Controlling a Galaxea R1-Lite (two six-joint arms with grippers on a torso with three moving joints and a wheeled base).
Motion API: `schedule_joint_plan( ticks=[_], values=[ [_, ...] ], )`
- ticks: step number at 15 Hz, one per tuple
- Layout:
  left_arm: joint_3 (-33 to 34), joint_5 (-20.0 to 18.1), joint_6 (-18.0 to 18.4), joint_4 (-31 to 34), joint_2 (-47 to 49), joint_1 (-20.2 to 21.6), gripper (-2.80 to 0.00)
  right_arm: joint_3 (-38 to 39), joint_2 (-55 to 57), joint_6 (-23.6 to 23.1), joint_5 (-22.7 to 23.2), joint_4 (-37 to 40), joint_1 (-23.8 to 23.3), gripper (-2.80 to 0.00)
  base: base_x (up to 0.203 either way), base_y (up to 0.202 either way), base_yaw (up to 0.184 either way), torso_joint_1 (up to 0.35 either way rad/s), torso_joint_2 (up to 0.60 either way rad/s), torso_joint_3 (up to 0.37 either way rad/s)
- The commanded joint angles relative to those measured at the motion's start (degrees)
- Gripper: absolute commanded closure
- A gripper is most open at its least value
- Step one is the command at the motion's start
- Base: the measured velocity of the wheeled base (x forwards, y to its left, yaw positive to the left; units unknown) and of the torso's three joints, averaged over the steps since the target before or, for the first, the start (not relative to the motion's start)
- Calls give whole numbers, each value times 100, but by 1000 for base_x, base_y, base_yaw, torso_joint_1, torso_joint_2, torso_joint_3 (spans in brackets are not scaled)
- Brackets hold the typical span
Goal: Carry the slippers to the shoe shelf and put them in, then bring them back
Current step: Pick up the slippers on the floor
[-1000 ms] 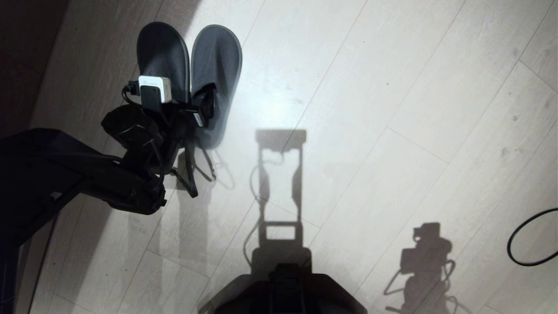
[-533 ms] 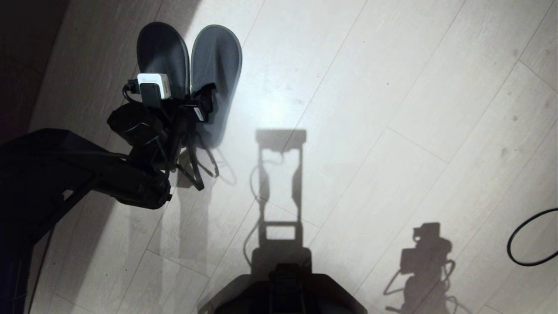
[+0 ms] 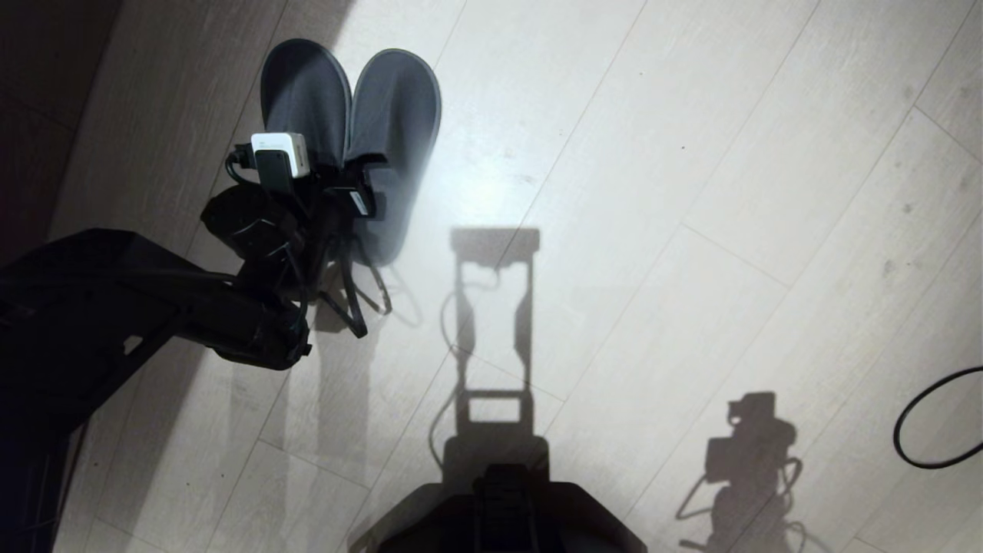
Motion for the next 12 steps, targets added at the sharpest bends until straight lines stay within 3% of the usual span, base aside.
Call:
schedule_joint_plan(
  ticks=[1, 7, 12],
  values=[
    [2, 8, -8, -47, 25, -1, 0, 0, -2, -1, -2, 0, 4, 0, 0, 0, 0, 0, 0, 0],
    [276, -16, -21, 4, -424, -1, 0, 0, 4, -1, -2, 0, 4, 0, 0, 0, 0, 0, 0, 0],
    [801, -226, 23, 608, -1718, -1, 0, 0, 0, -1, -2, 0, 4, 0, 0, 0, 0, 0, 0, 0]
  ],
)
